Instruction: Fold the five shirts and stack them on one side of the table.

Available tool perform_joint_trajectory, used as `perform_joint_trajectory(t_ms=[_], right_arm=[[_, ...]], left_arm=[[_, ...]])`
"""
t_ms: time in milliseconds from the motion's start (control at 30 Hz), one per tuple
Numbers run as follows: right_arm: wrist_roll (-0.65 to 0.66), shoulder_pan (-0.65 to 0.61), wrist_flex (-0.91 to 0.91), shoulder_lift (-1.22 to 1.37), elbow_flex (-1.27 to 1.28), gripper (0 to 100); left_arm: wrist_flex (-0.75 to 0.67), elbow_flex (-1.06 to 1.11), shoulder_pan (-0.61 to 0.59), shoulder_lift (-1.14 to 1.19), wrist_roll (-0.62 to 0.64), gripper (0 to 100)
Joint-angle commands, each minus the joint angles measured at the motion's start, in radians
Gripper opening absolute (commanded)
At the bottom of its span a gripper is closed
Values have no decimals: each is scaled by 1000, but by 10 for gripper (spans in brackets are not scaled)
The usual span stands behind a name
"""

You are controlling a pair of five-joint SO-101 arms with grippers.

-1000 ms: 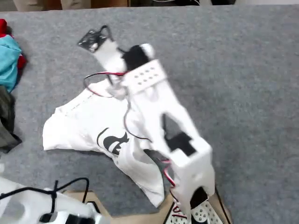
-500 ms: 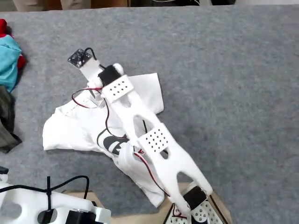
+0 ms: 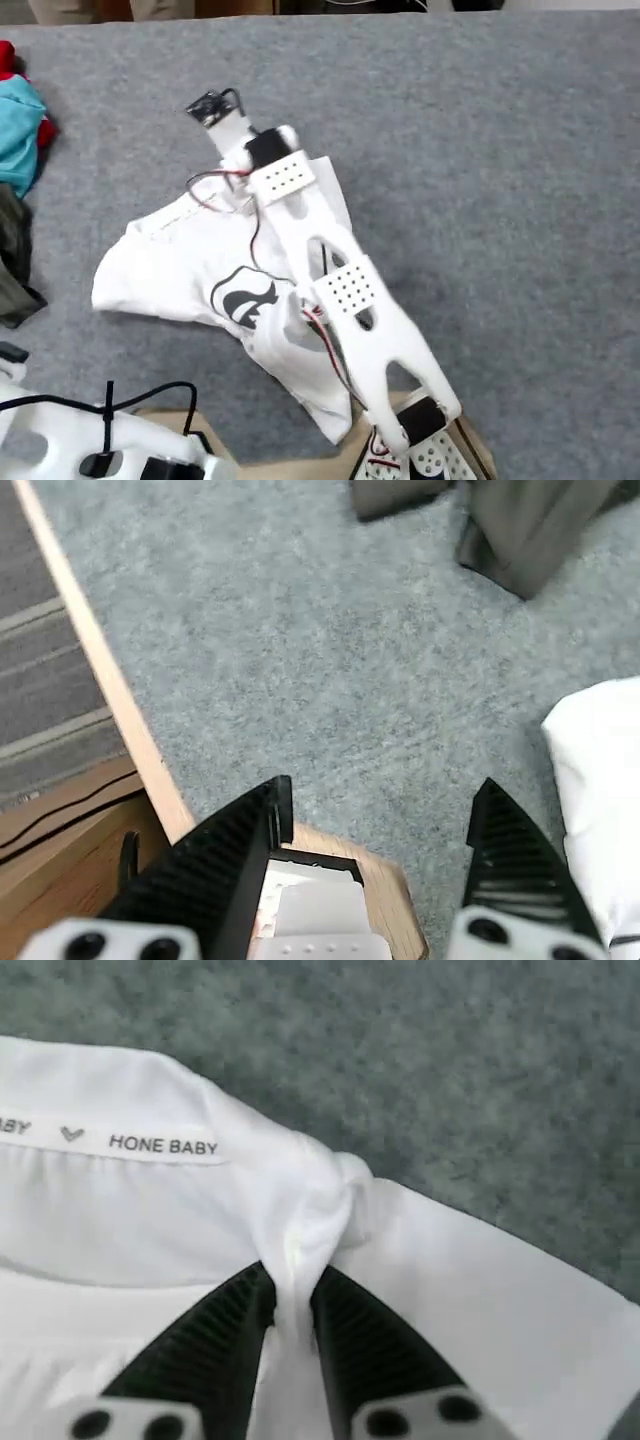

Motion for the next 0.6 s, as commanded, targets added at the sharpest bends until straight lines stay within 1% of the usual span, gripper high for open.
perform_joint_trajectory(t_ms=[0,200,400,500,567], right_arm=[[-8,94,57,-124,-51,5],[-2,285,141,-249,-51,5],[2,561,150,-305,-39,5],[46,697,152,-302,-27,5],[75,779,152,-306,28,5]], left_arm=[[6,0,69,-15,3,286],[6,0,181,-15,3,286],[6,0,245,-15,3,286],[6,0,273,-15,3,286],[6,0,298,-13,3,286]])
